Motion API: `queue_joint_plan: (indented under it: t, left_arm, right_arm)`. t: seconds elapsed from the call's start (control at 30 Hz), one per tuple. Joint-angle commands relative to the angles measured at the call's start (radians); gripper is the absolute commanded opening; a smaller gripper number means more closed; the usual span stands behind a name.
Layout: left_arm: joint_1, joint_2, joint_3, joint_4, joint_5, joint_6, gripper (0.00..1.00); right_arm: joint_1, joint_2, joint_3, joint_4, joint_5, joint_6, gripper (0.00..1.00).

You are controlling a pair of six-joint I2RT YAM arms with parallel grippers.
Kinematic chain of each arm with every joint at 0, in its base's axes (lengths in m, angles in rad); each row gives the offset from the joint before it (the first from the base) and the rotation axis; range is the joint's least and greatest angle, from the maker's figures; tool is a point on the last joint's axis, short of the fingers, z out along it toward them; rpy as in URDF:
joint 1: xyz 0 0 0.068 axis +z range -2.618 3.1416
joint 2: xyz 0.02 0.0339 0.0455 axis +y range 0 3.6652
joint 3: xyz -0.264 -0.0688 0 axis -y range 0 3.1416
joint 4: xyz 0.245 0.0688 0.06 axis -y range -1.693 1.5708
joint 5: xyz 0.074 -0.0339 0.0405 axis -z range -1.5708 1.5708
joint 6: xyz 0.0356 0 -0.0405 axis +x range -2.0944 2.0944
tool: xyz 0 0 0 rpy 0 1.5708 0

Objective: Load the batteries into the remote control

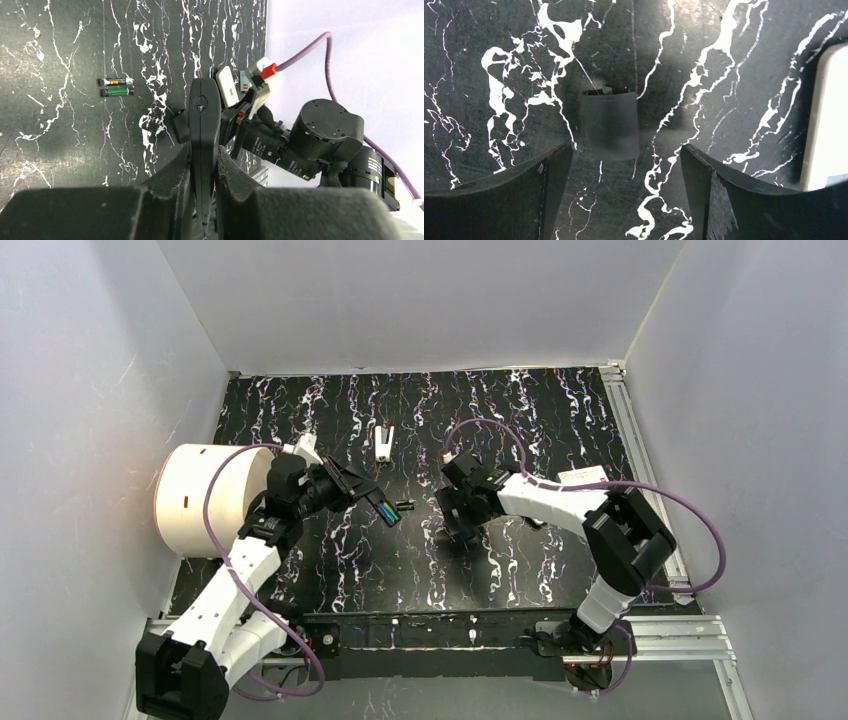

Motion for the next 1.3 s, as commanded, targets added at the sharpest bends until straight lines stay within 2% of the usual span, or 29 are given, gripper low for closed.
queue_joint_plan:
  t: [0.0, 0.07, 0.27, 0.47, 0.67, 1.03, 1.1, 1.27]
  left_arm:
    - [0.004, 0.002, -0.024, 0.072, 0.054, 0.005, 0.00]
    - [0.003, 0.016, -0.020, 0.090, 0.074, -0.004, 0.00]
    - [0.003, 0.056, 0.009, 0.092, 0.103, 0.008, 0.00]
    - [0.003, 0.061, 0.017, 0.098, 0.125, 0.027, 0.00]
    - [0.004, 0.067, 0.018, 0.098, 0.136, 0.033, 0.00]
    - [0.004, 0.070, 0.018, 0.096, 0.158, 0.037, 0.00]
    - [0.003, 0.068, 0.018, 0.096, 0.159, 0.038, 0.00]
    - [0.003, 0.063, 0.012, 0.094, 0.159, 0.038, 0.00]
  right_arm:
    - [0.016, 0.038, 0.059, -0.019, -0.011, -0.052, 0.87]
    - [0.026, 0.049, 0.058, -0.018, -0.016, -0.056, 0.86]
    - [0.041, 0.097, 0.068, -0.049, -0.019, -0.061, 0.72]
    - [0.061, 0.129, 0.070, -0.068, -0.013, -0.064, 0.66]
    - [0.061, 0.172, 0.083, -0.081, -0.040, -0.061, 0.53]
    - [0.060, 0.249, 0.113, -0.149, -0.087, 0.011, 0.57]
    - [0.059, 0.261, 0.112, -0.156, -0.084, 0.022, 0.55]
    - [0.062, 0.263, 0.109, -0.155, -0.029, 0.050, 0.42]
